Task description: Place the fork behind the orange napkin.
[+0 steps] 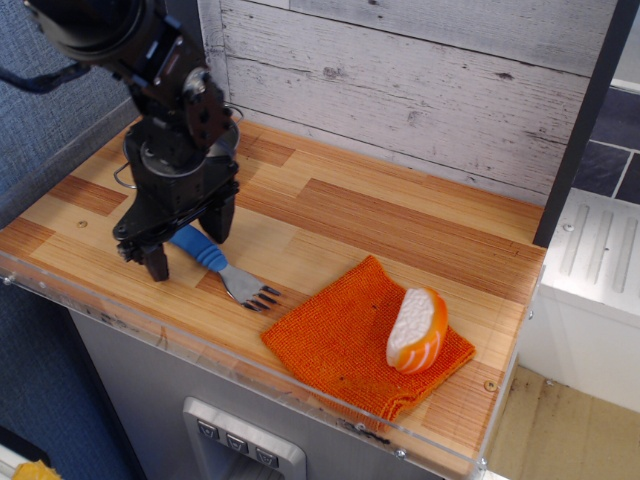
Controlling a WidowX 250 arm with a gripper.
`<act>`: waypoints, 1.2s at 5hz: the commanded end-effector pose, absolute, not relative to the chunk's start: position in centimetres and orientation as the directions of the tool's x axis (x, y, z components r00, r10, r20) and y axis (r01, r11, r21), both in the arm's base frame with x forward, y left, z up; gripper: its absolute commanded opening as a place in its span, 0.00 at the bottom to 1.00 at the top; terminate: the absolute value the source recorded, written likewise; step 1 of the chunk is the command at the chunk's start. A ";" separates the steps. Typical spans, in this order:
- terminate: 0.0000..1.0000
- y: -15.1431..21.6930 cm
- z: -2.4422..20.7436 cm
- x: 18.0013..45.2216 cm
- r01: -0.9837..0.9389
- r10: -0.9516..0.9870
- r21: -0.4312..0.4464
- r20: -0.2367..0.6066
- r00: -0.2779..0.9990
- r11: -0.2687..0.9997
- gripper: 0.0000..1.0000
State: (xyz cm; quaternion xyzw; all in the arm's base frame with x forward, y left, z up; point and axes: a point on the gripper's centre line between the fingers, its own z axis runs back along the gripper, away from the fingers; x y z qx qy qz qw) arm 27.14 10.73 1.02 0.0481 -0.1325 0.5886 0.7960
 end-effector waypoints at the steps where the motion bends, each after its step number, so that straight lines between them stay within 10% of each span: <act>1: 0.00 11.6 1.6 26.7 -0.948 0.914 -0.097 0.311 0.260 0.303 0.00; 6: 0.00 8.4 8.2 28.4 -0.932 0.920 -0.229 0.340 0.192 0.280 0.00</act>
